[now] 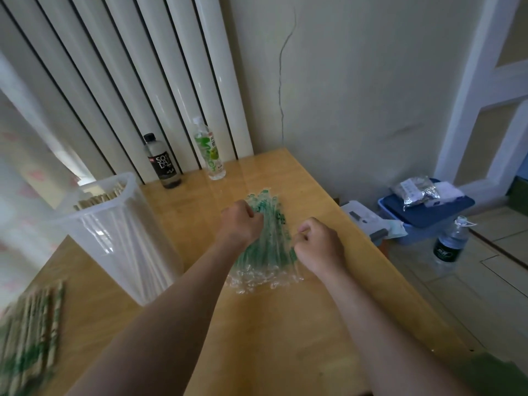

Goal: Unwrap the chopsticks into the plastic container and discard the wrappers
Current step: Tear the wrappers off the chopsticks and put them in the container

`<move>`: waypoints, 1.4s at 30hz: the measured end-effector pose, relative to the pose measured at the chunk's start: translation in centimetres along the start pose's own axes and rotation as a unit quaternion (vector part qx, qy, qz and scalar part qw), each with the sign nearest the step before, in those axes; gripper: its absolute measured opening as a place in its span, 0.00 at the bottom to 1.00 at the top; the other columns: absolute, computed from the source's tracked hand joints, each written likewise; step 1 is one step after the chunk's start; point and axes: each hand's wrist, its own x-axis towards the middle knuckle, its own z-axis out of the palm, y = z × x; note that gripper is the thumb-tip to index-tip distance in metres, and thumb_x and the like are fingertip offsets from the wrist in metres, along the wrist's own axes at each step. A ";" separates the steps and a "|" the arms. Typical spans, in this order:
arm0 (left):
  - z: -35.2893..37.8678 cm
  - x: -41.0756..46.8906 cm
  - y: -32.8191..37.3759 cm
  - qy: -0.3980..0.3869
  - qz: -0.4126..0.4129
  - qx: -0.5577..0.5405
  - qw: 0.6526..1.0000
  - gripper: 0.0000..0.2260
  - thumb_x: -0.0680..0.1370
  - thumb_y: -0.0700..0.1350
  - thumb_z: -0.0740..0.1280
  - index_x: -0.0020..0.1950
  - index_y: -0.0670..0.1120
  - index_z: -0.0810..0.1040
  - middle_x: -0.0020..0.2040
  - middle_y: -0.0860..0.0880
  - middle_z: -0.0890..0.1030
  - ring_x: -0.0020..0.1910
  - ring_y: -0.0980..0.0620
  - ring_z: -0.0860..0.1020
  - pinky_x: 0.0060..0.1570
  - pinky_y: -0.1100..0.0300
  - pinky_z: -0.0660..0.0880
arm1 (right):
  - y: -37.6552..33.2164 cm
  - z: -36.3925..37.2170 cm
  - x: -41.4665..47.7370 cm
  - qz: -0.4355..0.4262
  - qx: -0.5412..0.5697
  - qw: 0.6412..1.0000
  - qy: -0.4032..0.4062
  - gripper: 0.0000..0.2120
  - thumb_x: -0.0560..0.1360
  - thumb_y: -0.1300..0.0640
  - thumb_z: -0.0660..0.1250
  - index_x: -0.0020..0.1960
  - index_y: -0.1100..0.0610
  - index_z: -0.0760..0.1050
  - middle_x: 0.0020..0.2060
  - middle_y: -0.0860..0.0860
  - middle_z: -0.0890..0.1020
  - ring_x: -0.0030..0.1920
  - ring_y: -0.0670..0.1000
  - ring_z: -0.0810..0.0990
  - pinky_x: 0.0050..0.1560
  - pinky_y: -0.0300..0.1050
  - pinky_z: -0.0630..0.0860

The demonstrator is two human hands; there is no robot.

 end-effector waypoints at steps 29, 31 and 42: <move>-18.7 -17.2 -25.7 0.116 -0.054 0.108 0.986 0.04 0.76 0.44 0.65 0.46 0.45 0.78 0.43 0.47 0.78 0.44 0.43 0.77 0.42 0.53 0.74 | -21.9 15.8 -16.3 -0.182 -0.018 0.931 -0.315 0.11 0.79 0.56 0.62 0.42 0.55 0.80 0.32 0.53 0.83 0.28 0.48 0.83 0.30 0.40 0.73; -19.5 -18.4 -28.5 0.148 -0.077 0.143 0.976 0.07 0.76 0.46 0.66 0.50 0.47 0.82 0.49 0.47 0.80 0.49 0.42 0.78 0.49 0.51 0.73 | -22.6 18.2 -17.4 -0.168 -0.027 0.927 -0.335 0.10 0.80 0.56 0.61 0.46 0.52 0.80 0.34 0.51 0.83 0.31 0.49 0.84 0.26 0.40 0.72; -17.7 -21.2 -33.3 0.126 -0.094 0.155 0.975 0.28 0.74 0.59 0.46 0.63 0.53 0.80 0.60 0.51 0.77 0.60 0.46 0.75 0.60 0.50 0.68 | -24.2 25.8 -19.1 -0.112 -0.103 0.929 -0.338 0.11 0.75 0.46 0.67 0.41 0.54 0.77 0.30 0.53 0.83 0.28 0.54 0.80 0.32 0.46 0.77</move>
